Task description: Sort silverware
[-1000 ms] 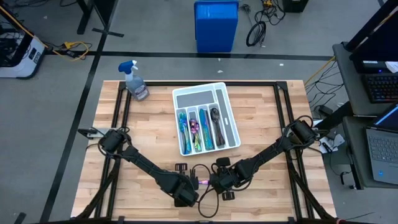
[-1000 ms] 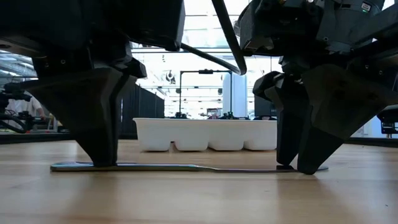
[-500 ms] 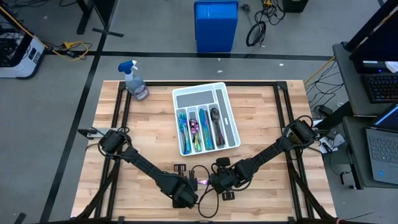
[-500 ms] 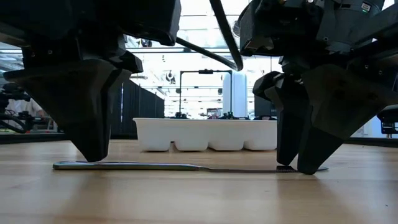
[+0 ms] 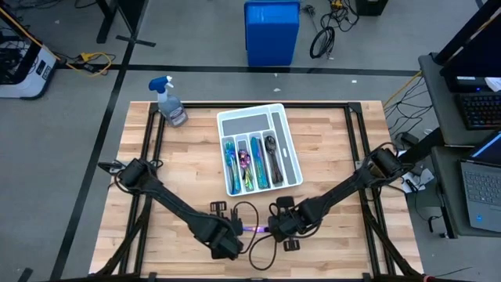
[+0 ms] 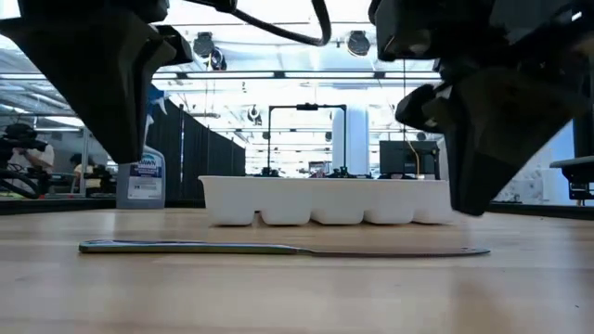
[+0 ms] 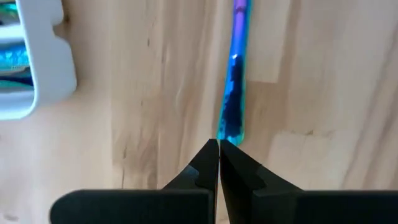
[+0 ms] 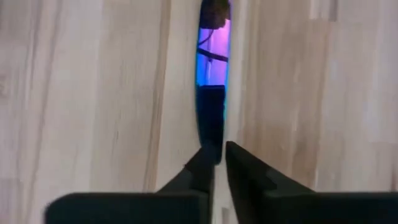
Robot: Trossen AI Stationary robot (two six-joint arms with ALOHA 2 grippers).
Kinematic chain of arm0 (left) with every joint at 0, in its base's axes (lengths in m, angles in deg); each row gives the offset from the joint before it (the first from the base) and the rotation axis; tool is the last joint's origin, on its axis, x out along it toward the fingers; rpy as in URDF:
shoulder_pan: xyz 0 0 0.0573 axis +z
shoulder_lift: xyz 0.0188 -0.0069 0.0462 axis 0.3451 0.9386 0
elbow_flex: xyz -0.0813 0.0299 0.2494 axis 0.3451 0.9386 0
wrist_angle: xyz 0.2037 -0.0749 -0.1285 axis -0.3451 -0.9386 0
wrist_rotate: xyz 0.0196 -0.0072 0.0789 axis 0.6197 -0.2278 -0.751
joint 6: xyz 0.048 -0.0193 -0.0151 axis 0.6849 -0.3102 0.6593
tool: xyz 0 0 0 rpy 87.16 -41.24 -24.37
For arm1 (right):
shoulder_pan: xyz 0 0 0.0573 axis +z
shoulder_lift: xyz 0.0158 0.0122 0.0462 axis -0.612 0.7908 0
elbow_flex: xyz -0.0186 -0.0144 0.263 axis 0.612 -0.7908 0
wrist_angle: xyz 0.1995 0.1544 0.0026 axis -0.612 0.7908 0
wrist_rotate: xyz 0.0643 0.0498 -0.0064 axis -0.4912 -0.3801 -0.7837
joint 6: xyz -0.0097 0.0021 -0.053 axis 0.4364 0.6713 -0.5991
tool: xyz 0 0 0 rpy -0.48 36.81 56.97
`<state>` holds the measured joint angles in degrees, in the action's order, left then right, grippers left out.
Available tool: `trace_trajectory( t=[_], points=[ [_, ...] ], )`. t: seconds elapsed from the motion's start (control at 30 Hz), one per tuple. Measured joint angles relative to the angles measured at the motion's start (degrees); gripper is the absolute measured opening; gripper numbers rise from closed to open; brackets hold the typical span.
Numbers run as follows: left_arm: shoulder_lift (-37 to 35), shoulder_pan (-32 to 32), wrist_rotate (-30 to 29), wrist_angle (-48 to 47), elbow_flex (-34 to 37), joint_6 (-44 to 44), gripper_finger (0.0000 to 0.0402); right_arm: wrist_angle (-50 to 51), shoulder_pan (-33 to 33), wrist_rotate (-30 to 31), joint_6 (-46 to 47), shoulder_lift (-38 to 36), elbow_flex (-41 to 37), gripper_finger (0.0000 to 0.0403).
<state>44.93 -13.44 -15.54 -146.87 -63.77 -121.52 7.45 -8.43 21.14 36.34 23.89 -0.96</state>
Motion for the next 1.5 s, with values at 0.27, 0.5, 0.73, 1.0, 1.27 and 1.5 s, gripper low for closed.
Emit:
trace_trajectory(
  t=[0.27,0.5,0.73,1.0,1.27,1.5],
  points=[
    [-0.01,-0.22,-1.69,2.82,1.57,0.43,0.0001,-1.11,0.50,0.02,1.38,-0.26,0.00,0.0001],
    [-0.03,-1.56,-5.84,5.86,2.58,0.37,0.0005,-1.28,0.43,0.12,1.38,2.36,-0.07,0.0000],
    [-0.03,-3.78,-16.03,6.93,2.56,-0.64,0.0074,-1.48,0.44,0.33,1.41,3.62,0.09,0.0000],
    [-0.03,-7.57,-28.37,13.48,7.77,-11.22,0.0161,-1.41,1.02,0.39,1.74,3.73,0.09,0.0000],
    [-0.03,-11.62,-37.46,20.75,16.83,-28.38,0.0173,-1.37,1.04,0.17,0.57,3.79,0.09,0.0000],
    [-0.03,-13.05,-38.81,25.98,20.91,-31.36,0.0173,-1.32,1.06,0.07,-0.85,3.84,0.07,0.0000]
  ],
)
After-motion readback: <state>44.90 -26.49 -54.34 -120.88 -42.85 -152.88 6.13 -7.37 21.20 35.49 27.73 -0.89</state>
